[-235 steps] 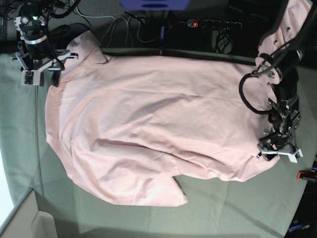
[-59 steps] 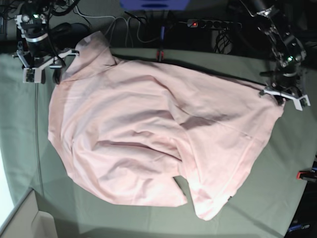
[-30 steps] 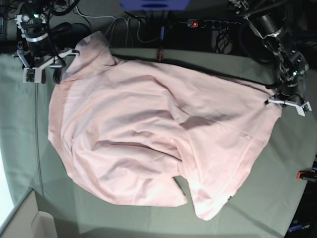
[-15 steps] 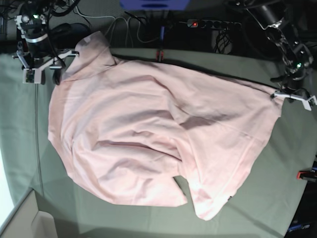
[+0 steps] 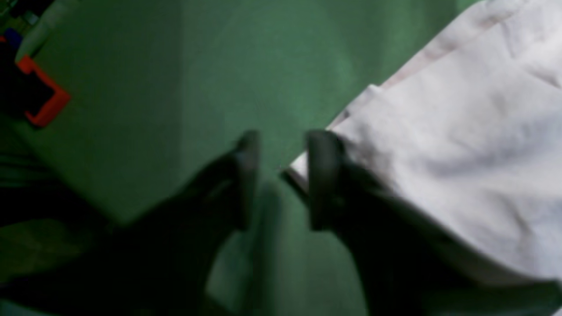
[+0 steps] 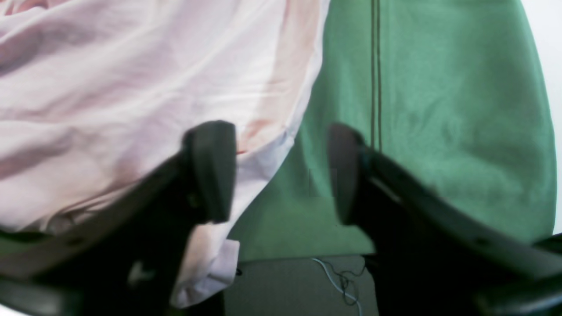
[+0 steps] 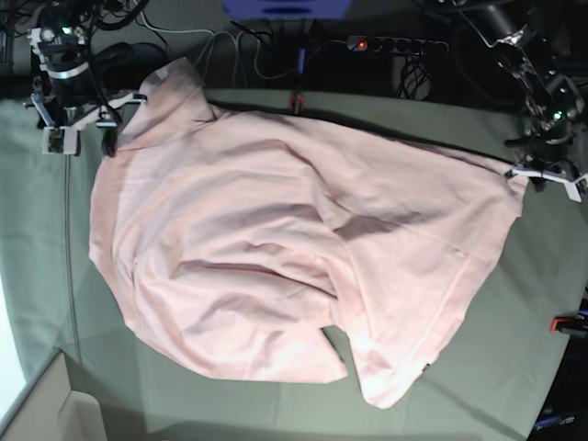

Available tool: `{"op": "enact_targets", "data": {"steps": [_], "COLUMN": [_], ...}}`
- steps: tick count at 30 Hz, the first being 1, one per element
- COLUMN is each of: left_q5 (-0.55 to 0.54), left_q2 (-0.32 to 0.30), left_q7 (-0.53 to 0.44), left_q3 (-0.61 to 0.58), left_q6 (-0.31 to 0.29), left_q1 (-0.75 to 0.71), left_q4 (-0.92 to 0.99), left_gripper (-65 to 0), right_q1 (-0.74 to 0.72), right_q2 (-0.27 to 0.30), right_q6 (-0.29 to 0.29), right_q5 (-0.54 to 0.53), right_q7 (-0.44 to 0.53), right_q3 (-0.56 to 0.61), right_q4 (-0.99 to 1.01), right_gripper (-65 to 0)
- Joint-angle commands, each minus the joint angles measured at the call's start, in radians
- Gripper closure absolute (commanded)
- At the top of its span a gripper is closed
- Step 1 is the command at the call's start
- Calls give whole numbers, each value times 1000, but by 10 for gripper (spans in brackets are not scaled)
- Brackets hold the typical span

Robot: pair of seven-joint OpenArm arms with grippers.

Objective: Layout the t-shirt on the table in an organized manner, then fold the t-shirt properly
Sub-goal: 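Drag the hem edge with the left gripper away from the right gripper, then regrasp the shirt corner with the right gripper and pull it taut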

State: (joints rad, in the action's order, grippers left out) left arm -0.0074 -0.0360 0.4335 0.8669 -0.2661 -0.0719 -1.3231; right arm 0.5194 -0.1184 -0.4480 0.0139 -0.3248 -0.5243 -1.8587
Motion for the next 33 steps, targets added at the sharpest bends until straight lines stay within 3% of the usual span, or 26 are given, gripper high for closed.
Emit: {"op": "enact_targets", "data": {"steps": [1,5,21,24,28,31,33], "left_q5": [-7,-7,-7,-7,-7,-7,-7], "left_q2": [-12,-12,-21,-21,-23,-21,-20], "left_q7": [-26,-31,-34,-34,-34,-34,-34], "left_q3": [-1,-7,-12,-15,-50,-53,-45], "left_q6": [-2,-2,-2,-2,-3,-3,-3], "left_q1": [13,17,106,108,108,106,102], "left_q4": [-14,-6,238,259,261,248,221], "left_gripper": [-251,-265,-260,-195,-11,-9,0], "right_q1": [6,-9,-133,-147,-164,-169,-170], "right_q2": [-10,-16,21,39,62,82,93], "right_q6": [1,1,8,8,8,8,8], "right_q5": [-15,-15,-13,-13,-13,-13,-13], "right_q7": [25,25,25,25,25,25,25], "right_q3": [-1,5,2,2,2,2,2], "right_q4": [-14,37,261,305,359,393,414], "right_gripper": [-397,-440,-440,-440,-439,-407,-330]}}
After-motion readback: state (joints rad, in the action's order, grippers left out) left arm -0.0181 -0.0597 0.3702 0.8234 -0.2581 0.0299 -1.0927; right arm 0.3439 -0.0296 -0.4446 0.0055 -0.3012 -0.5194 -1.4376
